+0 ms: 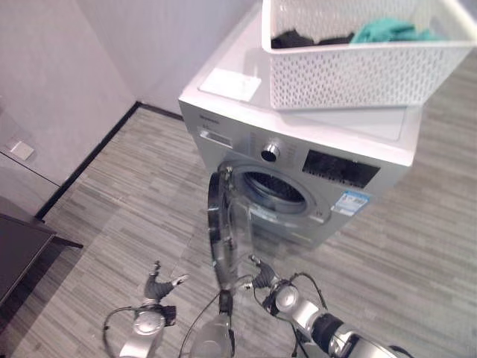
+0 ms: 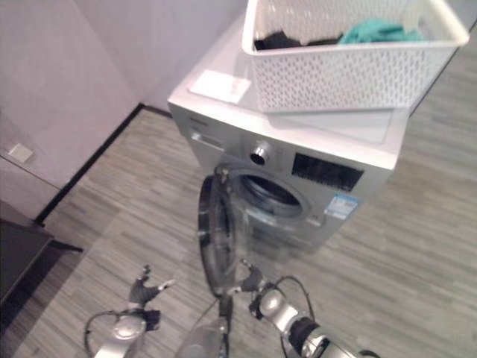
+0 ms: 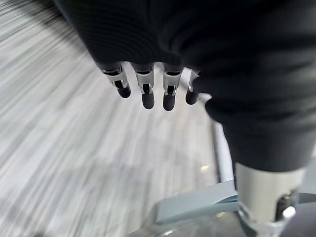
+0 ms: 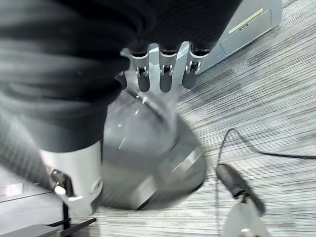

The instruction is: Grab the laundry basket,head to the washer,open it,put in the laundry and shut it.

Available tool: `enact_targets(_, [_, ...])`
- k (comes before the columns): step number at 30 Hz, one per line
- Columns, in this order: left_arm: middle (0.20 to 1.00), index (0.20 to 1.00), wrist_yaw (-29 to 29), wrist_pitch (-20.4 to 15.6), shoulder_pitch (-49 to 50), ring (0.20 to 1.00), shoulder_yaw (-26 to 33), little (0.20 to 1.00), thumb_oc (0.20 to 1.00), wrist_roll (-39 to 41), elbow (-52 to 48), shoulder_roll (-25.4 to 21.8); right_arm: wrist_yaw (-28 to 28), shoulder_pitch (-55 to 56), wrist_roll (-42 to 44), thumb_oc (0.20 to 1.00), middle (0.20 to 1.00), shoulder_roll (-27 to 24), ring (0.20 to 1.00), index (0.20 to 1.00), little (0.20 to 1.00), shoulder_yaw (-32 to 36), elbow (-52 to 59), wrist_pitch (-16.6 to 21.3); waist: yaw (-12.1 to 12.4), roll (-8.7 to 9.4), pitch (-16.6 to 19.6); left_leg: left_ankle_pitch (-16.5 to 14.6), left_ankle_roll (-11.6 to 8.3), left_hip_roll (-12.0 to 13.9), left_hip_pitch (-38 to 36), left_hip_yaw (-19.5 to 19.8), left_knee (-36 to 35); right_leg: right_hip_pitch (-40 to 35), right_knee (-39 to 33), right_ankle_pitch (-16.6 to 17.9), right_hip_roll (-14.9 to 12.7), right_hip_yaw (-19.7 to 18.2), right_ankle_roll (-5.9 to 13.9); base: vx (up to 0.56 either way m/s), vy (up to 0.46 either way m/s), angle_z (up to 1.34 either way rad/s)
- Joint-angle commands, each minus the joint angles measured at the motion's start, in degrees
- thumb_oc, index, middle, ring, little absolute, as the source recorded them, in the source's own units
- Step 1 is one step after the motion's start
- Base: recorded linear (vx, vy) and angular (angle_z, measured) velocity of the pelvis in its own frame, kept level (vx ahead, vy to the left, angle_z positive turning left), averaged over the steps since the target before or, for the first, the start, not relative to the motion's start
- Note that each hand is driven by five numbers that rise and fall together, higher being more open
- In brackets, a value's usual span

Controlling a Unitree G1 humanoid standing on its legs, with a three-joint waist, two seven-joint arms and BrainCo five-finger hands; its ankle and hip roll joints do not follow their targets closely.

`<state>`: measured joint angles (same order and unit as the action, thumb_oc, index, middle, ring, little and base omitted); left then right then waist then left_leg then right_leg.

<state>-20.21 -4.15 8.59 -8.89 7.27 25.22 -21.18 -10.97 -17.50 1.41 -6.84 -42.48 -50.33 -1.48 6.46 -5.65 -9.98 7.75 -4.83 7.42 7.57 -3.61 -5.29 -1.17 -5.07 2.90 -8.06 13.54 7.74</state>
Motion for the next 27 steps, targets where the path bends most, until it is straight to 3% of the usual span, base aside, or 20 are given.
enact_targets(1, [1.0, 1.0, -0.48, -1.47, 0.19, 1.0, 5.8, 1.0, 1.0, -8.2, -11.31, -6.81, 1.47, -1.8, -0.21, 1.0, 1.0, 1.99, 1.0, 1.0, 1.0, 4.98, -1.7, 0.06, 1.92, 3.11, 0.11, -9.2, -2.15, 1.2, -5.81, -2.74, 4.59, 2.49, 1.28, -2.18, -3.79, 0.06, 1.16, 0.09, -0.033, 0.03])
enact_targets(4, [1.0, 1.0, 2.9, -3.62, 2.95, 1.0, 10.67, 1.0, 1.0, -7.65, -20.43, -9.39, 2.25, 1.23, -1.5, 1.0, 1.0, -1.13, 1.0, 1.0, 1.0, 8.72, -1.65, -0.26, 1.72, 3.46, 1.52, -9.64, -2.4, 1.71, -7.3, -2.86, 4.56, 0.76, 1.16, -2.87, -3.35, 0.49, 0.95, 0.08, -0.045, 0.07])
enact_targets(5, [1.0, 1.0, 5.44, -5.16, 3.01, 1.0, 11.6, 1.0, 1.0, -3.71, -23.26, -10.26, 2.34, 2.15, -2.11, 1.0, 1.0, -2.29, 1.0, 1.0, 1.0, 10.22, -1.52, -0.26, 1.44, 3.41, 2.0, -9.7, -2.5, 1.86, -7.84, -2.98, 4.46, 0.29, 1.07, -3.05, -3.12, 0.55, 0.91, 0.05, -0.026, 0.04])
enact_targets(6, [1.0, 1.0, 10.19, -6.88, 2.6, 1.0, 12.34, 1.0, 1.0, 6.97, -26.47, -10.62, 3.13, 3.98, -4.06, 1.0, 1.0, -4.47, 1.0, 1.0, 1.0, 11.93, -1.4, -0.44, 0.78, 3.21, 2.71, -9.73, -2.64, 2.2, -8.54, -3.18, 4.4, -0.26, 1.07, -3.23, -2.91, 0.65, 0.86, 0.06, -0.032, 0.03])
enact_targets(7, [1.0, 1.0, 12.53, -7.05, 2.18, 1.0, 12.04, 1.0, 1.0, 12.41, -27.72, -10.66, 3.31, 4.74, -4.68, 1.0, 1.0, -5.11, 1.0, 1.0, 1.0, 12.8, -1.26, -0.5, 0.44, 3.04, 3.02, -9.67, -2.73, 2.36, -8.91, -3.28, 4.3, -0.54, 1.02, -3.28, -2.82, 0.68, 0.83, 0.04, -0.02, 0.01])
enact_targets(9, [1.0, 1.0, 15.51, -7.99, 1.72, 1.0, 11.65, 1.0, 1.0, 17.69, -29.01, -11.48, 3.48, 5.82, -5.58, 1.0, 1.0, -5.87, 1.0, 1.0, 1.0, 13.77, -1.67, -0.39, -0.07, 2.87, 3.38, -9.51, -2.88, 2.54, -9.23, -3.4, 4.14, -0.77, 1.01, -3.4, -2.64, 0.62, 0.81, 0.02, 0.0, -0.01])
enact_targets(11, [1.0, 1.0, 24.89, -8.31, 0.07, 1.0, 7.89, 1.0, 1.0, 28.24, -28.81, -13.62, 4.69, 9.05, -9.3, 1.0, 1.0, -8.12, 1.0, 1.0, 1.0, 14.35, -0.53, 0.75, -1.77, 2.77, 4.22, -9.17, -3.36, 2.94, -10.16, -4.24, 3.38, -1.19, 0.97, -3.42, -2.39, 0.56, 0.96, 0.06, 0.005, -0.01])
enact_targets(12, [1.0, 1.0, 25.04, -8.42, -0.05, 1.0, 7.76, 1.0, 1.0, 28.38, -28.61, -13.67, 4.72, 9.18, -9.35, 1.0, 1.0, -8.17, 1.0, 1.0, 1.0, 14.44, -0.42, 0.72, -1.67, 2.74, 4.23, -9.15, -3.37, 2.96, -10.25, -4.28, 3.3, -1.23, 0.96, -3.43, -2.36, 0.55, 0.96, 0.06, 0.015, 0.02])
enact_targets(13, [1.0, 1.0, 30.91, -6.53, -3.28, 1.0, 2.29, 1.0, 1.0, 31.78, -28.39, -18.18, 5.48, 11.39, -11.66, 1.0, 1.0, -9.75, 1.0, 1.0, 1.0, 14.74, -0.34, 1.57, -3.27, 2.46, 4.48, -9.15, -3.52, 3.17, -11.15, -4.82, 2.66, -1.5, 1.14, -3.5, -2.16, 0.24, 1.1, 0.05, 0.018, -0.06])
enact_targets(17, [1.0, 1.0, 42.29, -1.02, -8.23, 1.0, -12.72, 1.0, 1.0, 34.29, -26.49, -34.55, 7.03, 14.83, -15.89, 1.0, 1.0, -11.27, 1.0, 1.0, 1.0, 14.01, -2.82, 1.87, -6.14, 1.85, 5.12, -9.17, -3.49, 3.22, -12.35, -6.38, 1.53, -1.25, 1.47, -3.02, -2.14, -0.68, 1.75, 0.06, 0.035, -0.12])
enact_targets(19, [1.0, 1.0, 45.67, 1.17, -13.24, 1.0, -23.59, 1.0, 1.0, 31.66, -19.92, -37.63, 7.31, 15.78, -16.07, 1.0, 1.0, -11.6, 1.0, 1.0, 1.0, 13.51, -5.03, 1.82, -7.69, 1.79, 5.37, -9.47, -3.3, 3.03, -12.87, -7.21, 1.24, -0.98, 1.62, -2.72, -2.27, -1.28, 2.15, 0.06, 0.048, -0.44])
enact_targets(21, [1.0, 1.0, 47.69, 2.2, -21.17, 1.0, -37.18, 1.0, 1.0, 25.76, -8.71, -37.65, 6.64, 16.71, -14.47, 1.0, 1.0, -12.14, 1.0, 1.0, 1.0, 13.31, -6.66, 1.65, -9.82, 2.11, 5.4, -9.61, -2.89, 2.41, -12.76, -8.08, 1.08, 0.26, 2.0, -2.0, -2.86, -2.41, 2.67, 0.06, 0.079, -0.27])
enact_targets(23, [1.0, 1.0, 46.0, 0.18, -23.49, 1.0, -39.29, 1.0, 1.0, 16.24, -0.12, -34.23, 6.8, 17.95, -13.46, 1.0, 1.0, -12.52, 1.0, 1.0, 1.0, 13.45, -5.29, 1.6, -10.47, 2.6, 5.72, -9.9, -2.74, 2.11, -12.96, -8.69, 0.99, 0.85, 2.05, -1.86, -3.09, -3.2, 2.85, 0.05, 0.072, -0.23])
enact_targets(24, [1.0, 1.0, 40.31, -1.12, -25.8, 1.0, -37.39, 1.0, 1.0, -2.0, 14.54, -26.98, 6.82, 18.17, -12.38, 1.0, 1.0, -12.42, 1.0, 1.0, 1.0, 13.84, -3.64, 1.57, -11.27, 3.66, 5.51, -10.18, -2.49, 1.88, -12.9, -9.05, 1.0, 1.62, 2.23, -1.74, -3.19, -4.03, 2.94, 0.03, 0.056, -0.26])
enact_targets(25, [1.0, 1.0, 40.01, -1.67, -25.96, 1.0, -37.38, 1.0, 1.0, -2.58, 15.54, -26.09, 6.84, 18.19, -12.36, 1.0, 1.0, -12.72, 1.0, 1.0, 1.0, 13.89, -3.55, 1.51, -11.21, 3.42, 5.55, -10.19, -2.47, 1.83, -12.83, -9.1, 1.02, 1.75, 2.32, -1.77, -3.24, -4.09, 2.96, -0.02, 0.07, -0.18])
enact_targets(26, [1.0, 1.0, 33.33, -0.54, -28.4, 1.0, -32.53, 1.0, 1.0, -16.03, 29.66, -18.02, 6.64, 17.69, -12.25, 1.0, 1.0, -12.65, 1.0, 1.0, 1.0, 14.01, -2.39, 1.0, -11.92, 4.5, 4.95, -10.36, -2.2, 1.7, -12.38, -9.43, 1.11, 3.18, 2.74, -1.58, -3.35, -4.9, 3.02, -0.08, 0.072, -0.1])
enact_targets(27, [1.0, 1.0, 25.6, 0.9, -32.32, 1.0, -26.92, 1.0, 1.0, -21.74, 41.25, -12.59, 6.15, 17.0, -12.96, 1.0, 1.0, -13.17, 1.0, 1.0, 1.0, 14.24, -1.35, 0.77, -12.52, 5.31, 4.05, -10.43, -1.89, 1.5, -11.58, -9.89, 1.44, 4.72, 3.21, -1.27, -3.39, -5.77, 2.94, -0.11, 0.087, -0.2])
